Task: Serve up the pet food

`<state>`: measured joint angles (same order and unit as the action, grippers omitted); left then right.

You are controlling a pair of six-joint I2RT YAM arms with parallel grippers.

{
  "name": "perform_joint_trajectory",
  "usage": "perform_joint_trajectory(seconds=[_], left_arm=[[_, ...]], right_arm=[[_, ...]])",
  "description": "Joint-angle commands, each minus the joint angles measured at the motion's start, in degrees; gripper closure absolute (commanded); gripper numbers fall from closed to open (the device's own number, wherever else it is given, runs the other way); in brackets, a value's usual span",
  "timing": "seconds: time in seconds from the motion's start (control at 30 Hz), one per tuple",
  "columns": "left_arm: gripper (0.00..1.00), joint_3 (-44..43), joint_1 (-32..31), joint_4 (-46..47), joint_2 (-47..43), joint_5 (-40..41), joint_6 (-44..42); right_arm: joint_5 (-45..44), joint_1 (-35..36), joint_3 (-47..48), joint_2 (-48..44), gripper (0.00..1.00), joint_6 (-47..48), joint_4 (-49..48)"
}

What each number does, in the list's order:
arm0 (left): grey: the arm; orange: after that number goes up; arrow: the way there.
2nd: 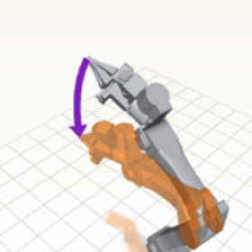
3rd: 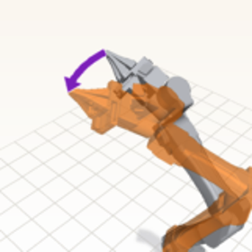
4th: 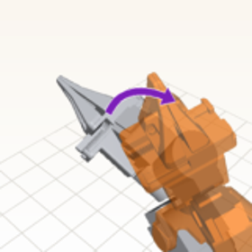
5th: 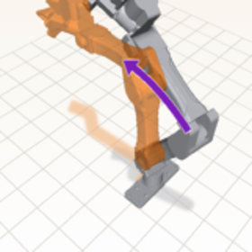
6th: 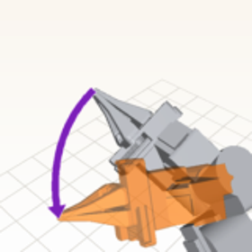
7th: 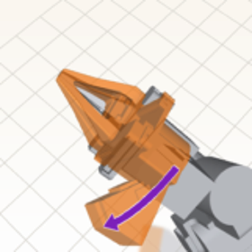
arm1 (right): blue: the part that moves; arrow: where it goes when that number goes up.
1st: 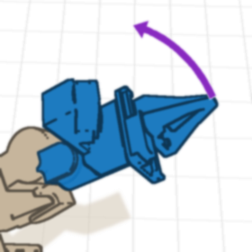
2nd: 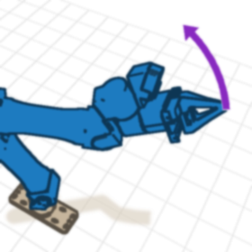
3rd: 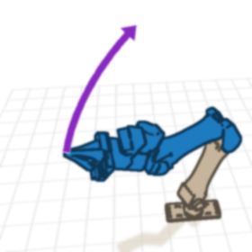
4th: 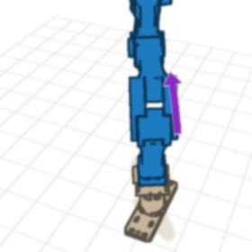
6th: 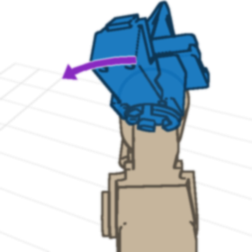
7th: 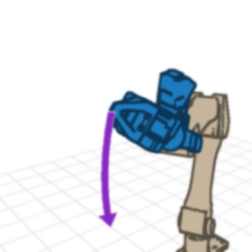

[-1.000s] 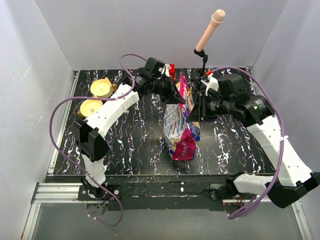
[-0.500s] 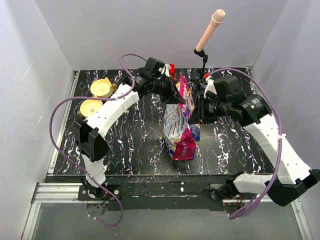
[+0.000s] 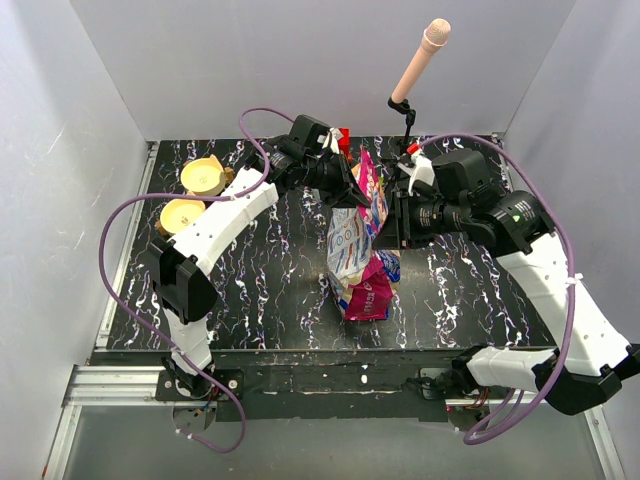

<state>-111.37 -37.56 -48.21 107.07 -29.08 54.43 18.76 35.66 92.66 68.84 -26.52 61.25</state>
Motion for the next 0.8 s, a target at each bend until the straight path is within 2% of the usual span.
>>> perform_joint_trajectory(seconds=[0.0,0.13,0.37,0.77], left_arm=[[1.00,-3.7,0.0,4.3,-3.5,-1.9,0.7],[1.00,-3.9,0.0,4.2,-3.4,-2.1,0.7],[1.00,-4.5,0.0,4.1,-2.9,-2.4,0.6],[1.00,-5.5,0.1,3.5,-2.4,-2.6,0.7]], right_arm=[[-1.4,0.1,-1.7,-0.5,0.69,0.9,-0.4],[-2.0,0.2,-2.4,0.1,0.72,0.9,0.4],[-5.4,0.2,-1.9,0.3,0.85,1.1,2.2],[-3.7,0.3,0.1,2.4,0.80,1.1,1.2]])
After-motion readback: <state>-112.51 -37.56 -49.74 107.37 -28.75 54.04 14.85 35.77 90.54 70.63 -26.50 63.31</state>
